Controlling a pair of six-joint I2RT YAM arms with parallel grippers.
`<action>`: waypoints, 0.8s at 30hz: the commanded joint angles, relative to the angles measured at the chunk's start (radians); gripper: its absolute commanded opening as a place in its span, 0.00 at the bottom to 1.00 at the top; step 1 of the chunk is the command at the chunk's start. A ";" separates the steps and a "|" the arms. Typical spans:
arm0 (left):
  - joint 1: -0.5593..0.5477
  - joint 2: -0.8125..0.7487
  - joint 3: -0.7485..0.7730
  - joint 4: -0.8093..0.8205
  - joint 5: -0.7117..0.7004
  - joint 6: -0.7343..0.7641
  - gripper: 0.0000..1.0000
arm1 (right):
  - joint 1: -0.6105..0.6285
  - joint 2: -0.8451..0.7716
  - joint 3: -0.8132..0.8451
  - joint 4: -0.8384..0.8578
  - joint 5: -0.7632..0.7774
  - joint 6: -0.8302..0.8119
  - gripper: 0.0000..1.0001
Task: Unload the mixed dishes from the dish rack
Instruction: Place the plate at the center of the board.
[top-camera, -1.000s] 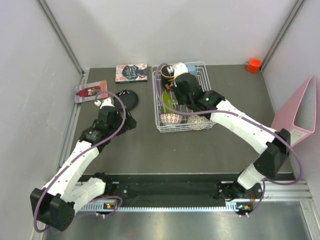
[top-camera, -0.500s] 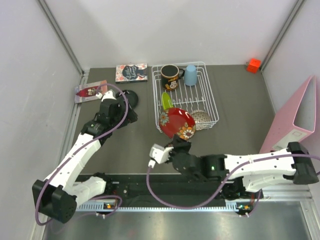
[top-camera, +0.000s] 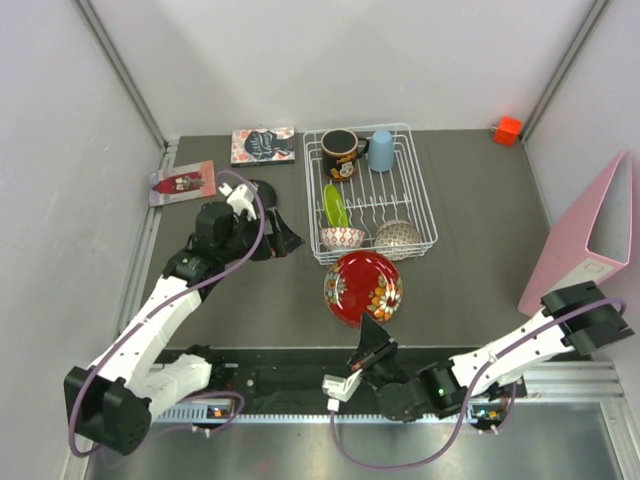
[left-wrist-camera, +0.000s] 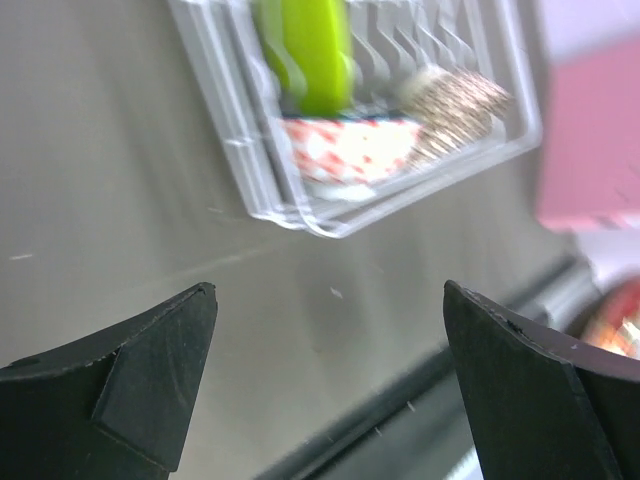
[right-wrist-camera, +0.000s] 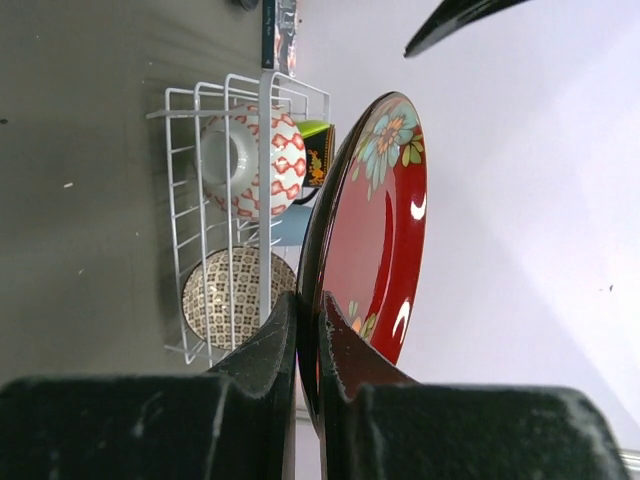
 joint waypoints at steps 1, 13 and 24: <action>-0.007 -0.028 -0.029 0.133 0.260 -0.015 0.99 | 0.011 0.021 0.045 0.092 0.043 0.005 0.00; -0.067 -0.152 -0.121 0.240 0.407 -0.040 0.93 | -0.047 0.110 0.070 0.258 -0.078 -0.062 0.00; -0.124 -0.139 -0.163 0.255 0.418 -0.035 0.82 | -0.110 0.165 0.101 0.400 -0.178 -0.184 0.00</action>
